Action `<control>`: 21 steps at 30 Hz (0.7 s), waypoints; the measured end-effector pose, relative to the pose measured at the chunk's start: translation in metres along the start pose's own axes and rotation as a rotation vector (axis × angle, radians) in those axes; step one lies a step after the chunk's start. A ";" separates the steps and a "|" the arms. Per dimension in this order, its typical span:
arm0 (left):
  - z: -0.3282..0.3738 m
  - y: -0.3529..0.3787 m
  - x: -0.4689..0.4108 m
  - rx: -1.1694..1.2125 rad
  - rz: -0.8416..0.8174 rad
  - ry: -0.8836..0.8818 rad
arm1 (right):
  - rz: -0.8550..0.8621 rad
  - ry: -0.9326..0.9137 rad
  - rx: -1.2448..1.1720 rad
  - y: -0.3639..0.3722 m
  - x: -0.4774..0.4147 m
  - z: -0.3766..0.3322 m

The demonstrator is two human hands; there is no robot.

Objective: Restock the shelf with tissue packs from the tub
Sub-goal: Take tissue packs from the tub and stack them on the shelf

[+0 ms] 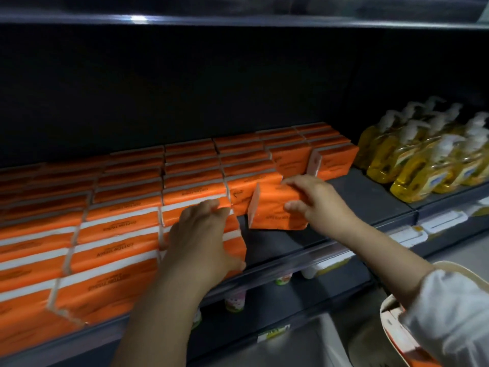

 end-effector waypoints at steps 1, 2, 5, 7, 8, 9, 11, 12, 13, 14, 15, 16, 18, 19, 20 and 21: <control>-0.001 0.003 -0.001 -0.026 -0.004 0.010 | -0.011 -0.035 0.047 0.008 -0.003 -0.007; -0.002 0.004 -0.002 -0.047 0.004 0.017 | -0.010 -0.057 0.080 0.013 -0.006 -0.013; -0.004 0.005 -0.005 -0.079 0.040 0.027 | 0.026 -0.107 0.111 0.024 -0.017 -0.029; -0.004 0.006 -0.007 -0.081 0.044 0.026 | 0.067 -0.123 0.157 0.030 -0.021 -0.033; -0.004 0.006 -0.007 -0.080 0.043 0.029 | 0.094 -0.128 0.188 0.032 -0.021 -0.034; -0.004 0.006 -0.008 -0.081 0.042 0.031 | 0.125 -0.134 0.205 0.033 -0.020 -0.034; -0.005 0.007 -0.008 -0.075 0.035 0.034 | 0.166 -0.143 0.195 0.034 -0.018 -0.034; -0.004 0.008 -0.007 -0.070 0.034 0.037 | 0.170 -0.140 0.187 0.033 -0.017 -0.033; -0.003 0.007 -0.007 -0.064 0.035 0.044 | 0.170 -0.131 0.179 0.032 -0.015 -0.031; 0.001 0.005 -0.005 -0.045 0.046 0.059 | 0.175 -0.121 0.165 0.029 -0.013 -0.028; 0.005 0.002 -0.005 -0.006 0.071 0.078 | 0.192 -0.110 0.142 0.023 -0.009 -0.024; 0.012 -0.003 -0.004 0.047 0.113 0.107 | 0.218 -0.092 0.109 0.016 -0.004 -0.017; 0.033 -0.017 -0.004 0.139 0.257 0.201 | 0.268 -0.026 0.048 0.001 0.011 0.005; 0.045 -0.022 -0.003 0.161 0.335 0.255 | 0.282 0.021 0.032 -0.005 0.021 0.020; 0.058 -0.024 -0.002 0.171 0.387 0.301 | 0.286 0.073 0.027 -0.011 0.031 0.038; 0.071 -0.020 -0.003 0.175 0.405 0.339 | 0.286 0.123 0.029 -0.015 0.043 0.056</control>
Point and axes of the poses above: each hand's wrist, its own x-axis away from the middle knuckle, its own y-axis out of the palm, z = x × y, the point moved 9 cm from there along -x, towards the middle knuckle, and after that the axes turned 8 degrees about y, right-handed, at the moved point
